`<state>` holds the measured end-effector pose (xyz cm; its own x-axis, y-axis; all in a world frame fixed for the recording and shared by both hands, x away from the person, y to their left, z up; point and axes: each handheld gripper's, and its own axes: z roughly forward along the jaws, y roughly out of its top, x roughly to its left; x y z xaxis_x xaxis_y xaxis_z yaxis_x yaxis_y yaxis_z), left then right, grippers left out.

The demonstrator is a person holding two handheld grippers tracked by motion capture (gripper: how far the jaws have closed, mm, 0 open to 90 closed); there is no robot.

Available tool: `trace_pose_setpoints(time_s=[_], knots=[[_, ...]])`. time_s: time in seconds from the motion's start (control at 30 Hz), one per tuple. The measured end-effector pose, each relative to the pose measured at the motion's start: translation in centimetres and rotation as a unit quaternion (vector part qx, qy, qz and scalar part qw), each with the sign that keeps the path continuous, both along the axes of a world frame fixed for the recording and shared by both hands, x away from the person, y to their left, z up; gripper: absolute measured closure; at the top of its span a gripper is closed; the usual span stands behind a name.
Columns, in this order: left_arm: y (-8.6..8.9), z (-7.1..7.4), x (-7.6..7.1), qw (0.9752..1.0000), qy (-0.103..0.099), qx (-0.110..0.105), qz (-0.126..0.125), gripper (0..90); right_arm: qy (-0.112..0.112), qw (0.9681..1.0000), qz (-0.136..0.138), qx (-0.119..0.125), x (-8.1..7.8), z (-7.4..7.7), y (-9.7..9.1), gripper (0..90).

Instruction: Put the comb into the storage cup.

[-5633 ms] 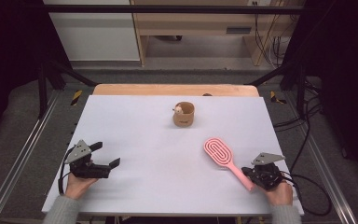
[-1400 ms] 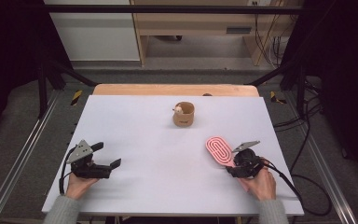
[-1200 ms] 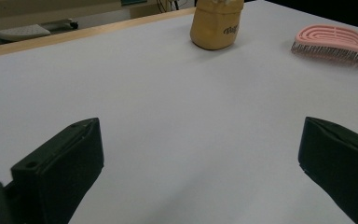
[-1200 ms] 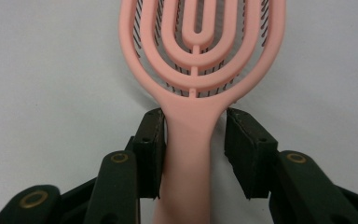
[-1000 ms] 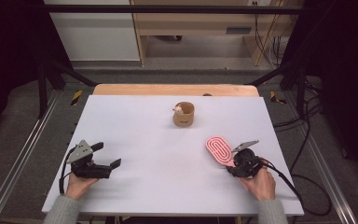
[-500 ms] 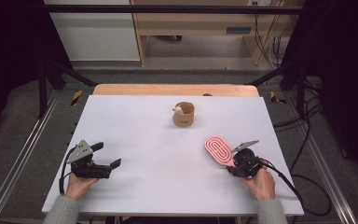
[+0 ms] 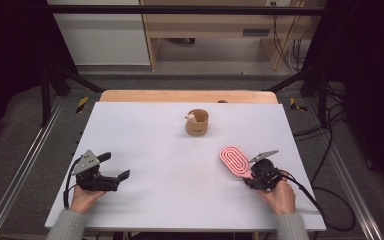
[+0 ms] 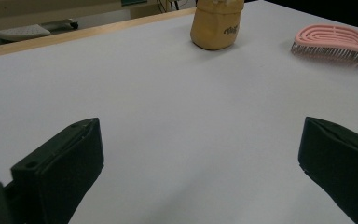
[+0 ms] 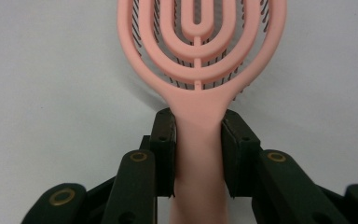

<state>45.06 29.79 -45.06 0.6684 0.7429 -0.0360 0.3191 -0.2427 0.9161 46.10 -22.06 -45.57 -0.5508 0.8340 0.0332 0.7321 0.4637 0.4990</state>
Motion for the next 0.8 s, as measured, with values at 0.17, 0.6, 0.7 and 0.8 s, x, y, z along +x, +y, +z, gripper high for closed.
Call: trace_pose_setpoints(time_s=[0.17, 0.6, 0.7, 0.8], knots=[[0.0, 0.0, 0.0, 1.0, 0.0, 0.0, 0.0, 0.0, -0.008, 1.0, -0.001, 0.005, -0.1, 0.3, -0.2, 69.5], [0.0, 0.0, 0.0, 1.0, 0.001, 0.0, 0.0, 0.0, -0.023, 0.9996, -0.001, 0.016, -0.3, 0.9, -0.4, 69.6], [0.0, 0.0, 0.0, 1.0, 0.001, 0.0, 0.0, 0.0, -0.031, 0.9993, 0.0, 0.021, -0.4, 1.0, -0.4, 69.6], [0.0, 0.0, 0.0, 1.0, 0.002, -0.001, 0.0, 0.0, -0.034, 0.9992, 0.0, 0.022, -0.5, 1.1, -0.4, 69.6]])
